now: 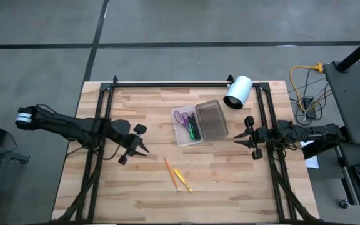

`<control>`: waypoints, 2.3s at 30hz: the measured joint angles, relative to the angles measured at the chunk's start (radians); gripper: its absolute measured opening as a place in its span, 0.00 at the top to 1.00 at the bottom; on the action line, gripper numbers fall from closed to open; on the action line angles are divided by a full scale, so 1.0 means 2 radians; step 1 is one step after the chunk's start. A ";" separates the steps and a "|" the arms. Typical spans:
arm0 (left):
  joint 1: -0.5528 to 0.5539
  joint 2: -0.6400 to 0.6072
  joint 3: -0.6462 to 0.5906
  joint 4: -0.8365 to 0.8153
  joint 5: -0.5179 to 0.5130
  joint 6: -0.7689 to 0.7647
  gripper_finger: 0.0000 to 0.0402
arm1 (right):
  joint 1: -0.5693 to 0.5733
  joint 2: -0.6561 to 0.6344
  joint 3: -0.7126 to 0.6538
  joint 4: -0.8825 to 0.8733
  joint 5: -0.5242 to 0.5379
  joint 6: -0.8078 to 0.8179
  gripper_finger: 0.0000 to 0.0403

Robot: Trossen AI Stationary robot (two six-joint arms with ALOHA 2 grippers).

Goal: Pick & place school supplies into a supply box
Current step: Put the yellow pen into the supply box

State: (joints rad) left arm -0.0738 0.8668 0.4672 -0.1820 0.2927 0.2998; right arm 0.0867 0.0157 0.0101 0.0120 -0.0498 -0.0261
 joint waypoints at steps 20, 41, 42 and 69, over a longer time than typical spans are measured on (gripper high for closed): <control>-0.019 0.229 0.137 -0.010 -0.027 0.065 0.83 | 0.000 0.000 0.000 0.000 0.000 0.000 0.83; -0.038 0.246 0.160 -0.012 -0.033 0.147 0.83 | 0.000 0.000 0.000 0.000 0.000 0.000 0.83; -0.038 0.246 0.160 -0.012 -0.033 0.147 0.83 | 0.000 0.000 0.000 0.000 0.000 0.000 0.83; -0.113 0.401 0.279 -0.048 -0.099 0.096 0.83 | 0.000 0.000 0.000 0.000 0.000 0.000 0.83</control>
State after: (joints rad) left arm -0.3007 1.6697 1.0244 -0.2775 0.0951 0.4915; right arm 0.0868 0.0162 0.0101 0.0124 -0.0502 -0.0261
